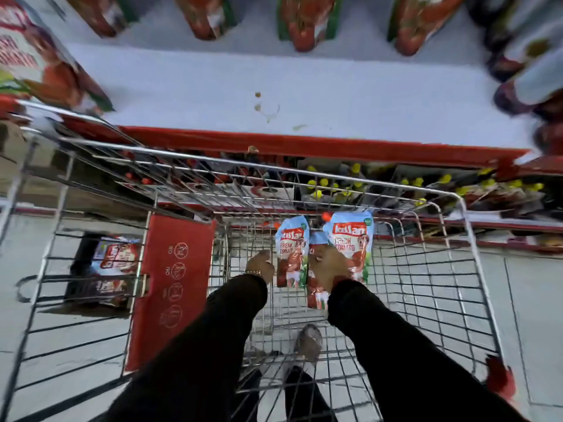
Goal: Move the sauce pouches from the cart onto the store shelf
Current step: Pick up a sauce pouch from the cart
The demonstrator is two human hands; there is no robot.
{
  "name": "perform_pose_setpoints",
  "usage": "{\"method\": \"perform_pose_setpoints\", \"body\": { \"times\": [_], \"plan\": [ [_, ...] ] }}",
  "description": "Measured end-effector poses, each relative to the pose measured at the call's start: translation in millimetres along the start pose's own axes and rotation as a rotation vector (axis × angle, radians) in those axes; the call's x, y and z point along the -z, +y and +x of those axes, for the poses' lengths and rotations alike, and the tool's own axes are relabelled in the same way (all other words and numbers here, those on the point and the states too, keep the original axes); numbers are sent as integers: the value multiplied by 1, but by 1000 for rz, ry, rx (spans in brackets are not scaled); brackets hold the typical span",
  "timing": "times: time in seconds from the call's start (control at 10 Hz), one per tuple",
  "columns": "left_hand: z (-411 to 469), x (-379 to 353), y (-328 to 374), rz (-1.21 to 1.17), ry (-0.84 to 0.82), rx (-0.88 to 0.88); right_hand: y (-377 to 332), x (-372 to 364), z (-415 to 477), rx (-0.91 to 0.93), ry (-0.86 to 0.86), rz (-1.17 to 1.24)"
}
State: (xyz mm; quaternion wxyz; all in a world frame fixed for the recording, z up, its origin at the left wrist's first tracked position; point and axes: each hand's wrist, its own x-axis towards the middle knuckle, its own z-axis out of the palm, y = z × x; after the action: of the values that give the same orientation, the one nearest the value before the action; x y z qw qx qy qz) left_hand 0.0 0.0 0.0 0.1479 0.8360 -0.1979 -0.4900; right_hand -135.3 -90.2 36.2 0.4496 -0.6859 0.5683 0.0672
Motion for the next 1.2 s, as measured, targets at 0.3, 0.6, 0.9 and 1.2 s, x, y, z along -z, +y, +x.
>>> {"method": "perform_pose_setpoints", "body": {
  "times": [0.3, 0.6, 0.9, 1.2],
  "plan": [
    [52, -26, -12, -456, 50, 155, 16, -27, 37, -74, 59, 100],
    [63, -42, -25, -687, 114, 292, 21, -30, 42, -99, 62, 67],
    [61, -39, -21, -263, 159, 142, 23, -30, 44, -88, 87, 23],
    [-8, -14, -15, -294, 415, -91, 14, -3, -4, -12, 48, 195]
  ]
}}
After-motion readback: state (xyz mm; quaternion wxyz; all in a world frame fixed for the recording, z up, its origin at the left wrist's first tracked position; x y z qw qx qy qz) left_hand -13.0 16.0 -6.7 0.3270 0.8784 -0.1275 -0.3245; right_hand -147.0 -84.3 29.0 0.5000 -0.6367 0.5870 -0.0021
